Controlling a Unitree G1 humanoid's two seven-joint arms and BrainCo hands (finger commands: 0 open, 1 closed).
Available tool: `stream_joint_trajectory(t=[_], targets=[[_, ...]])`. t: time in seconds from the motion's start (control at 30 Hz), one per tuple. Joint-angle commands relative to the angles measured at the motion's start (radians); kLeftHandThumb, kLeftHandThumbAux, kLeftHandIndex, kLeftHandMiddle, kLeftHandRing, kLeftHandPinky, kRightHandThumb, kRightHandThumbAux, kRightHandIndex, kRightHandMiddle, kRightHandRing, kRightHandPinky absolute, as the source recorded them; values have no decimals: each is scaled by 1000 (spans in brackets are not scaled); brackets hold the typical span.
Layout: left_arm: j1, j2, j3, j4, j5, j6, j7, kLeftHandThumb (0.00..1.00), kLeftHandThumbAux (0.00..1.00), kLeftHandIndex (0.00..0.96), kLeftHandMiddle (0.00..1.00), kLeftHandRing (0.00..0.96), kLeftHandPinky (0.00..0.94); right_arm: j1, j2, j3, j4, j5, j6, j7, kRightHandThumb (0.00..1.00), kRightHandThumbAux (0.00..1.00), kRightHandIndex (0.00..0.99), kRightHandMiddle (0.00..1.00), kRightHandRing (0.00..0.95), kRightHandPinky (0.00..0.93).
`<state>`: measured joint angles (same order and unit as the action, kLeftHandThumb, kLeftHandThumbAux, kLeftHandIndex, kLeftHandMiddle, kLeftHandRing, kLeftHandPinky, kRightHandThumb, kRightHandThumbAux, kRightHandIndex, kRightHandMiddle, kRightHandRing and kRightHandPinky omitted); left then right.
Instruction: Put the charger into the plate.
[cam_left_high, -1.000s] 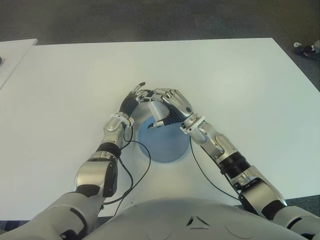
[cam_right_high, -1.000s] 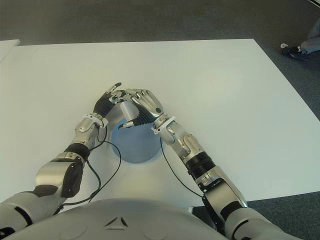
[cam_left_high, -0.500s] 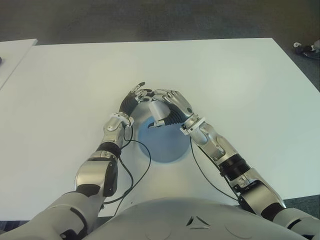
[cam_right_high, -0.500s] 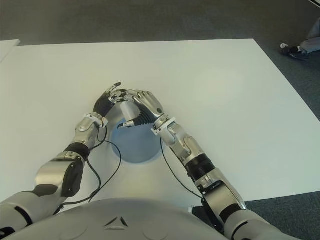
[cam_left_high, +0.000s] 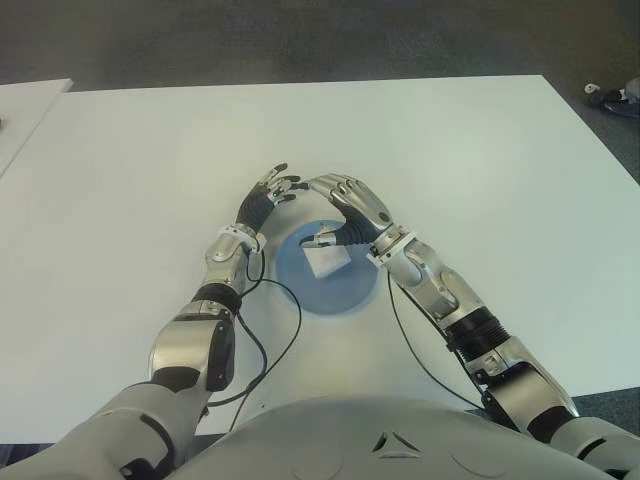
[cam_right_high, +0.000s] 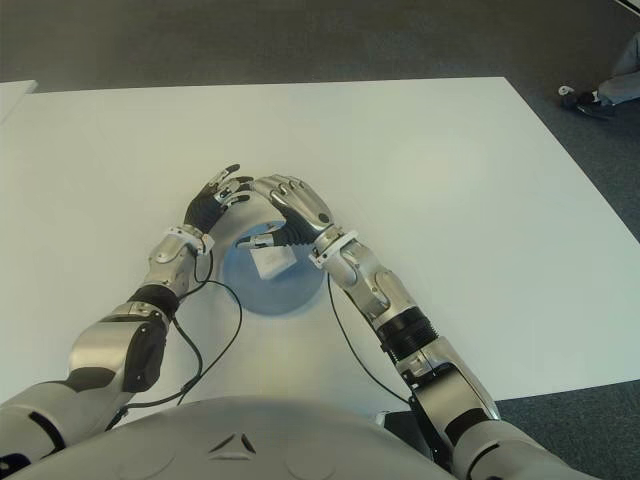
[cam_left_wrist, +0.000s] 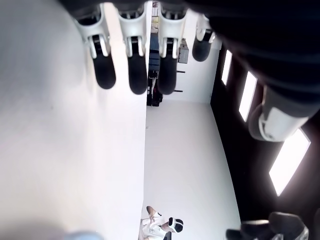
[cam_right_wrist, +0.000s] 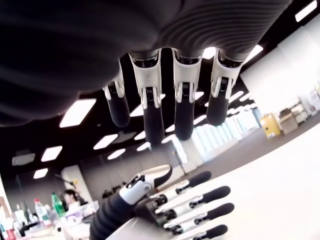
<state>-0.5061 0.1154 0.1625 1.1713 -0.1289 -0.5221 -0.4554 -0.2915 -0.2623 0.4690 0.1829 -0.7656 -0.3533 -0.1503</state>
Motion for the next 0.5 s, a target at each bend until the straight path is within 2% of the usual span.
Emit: stream_joint_trajectory(t=[0.03,0.3,0.5], targets=[[30,6,-11,29,17,53,-10,1,478,126,258,245,227,21,-7,-11,-10,2,21,9,355,188,143,109,59,51],[32,2,-7,23,5,45,-24,0,495,157,253,241,233,24,-8,-19,-10,7,8,1,321,168,134,46,3,2],[36,0,-5,19,0,25,-37,0,507,164,247,244,243,29,-11,-26,-14,14,1,-3,301,124,28,4,0,0]])
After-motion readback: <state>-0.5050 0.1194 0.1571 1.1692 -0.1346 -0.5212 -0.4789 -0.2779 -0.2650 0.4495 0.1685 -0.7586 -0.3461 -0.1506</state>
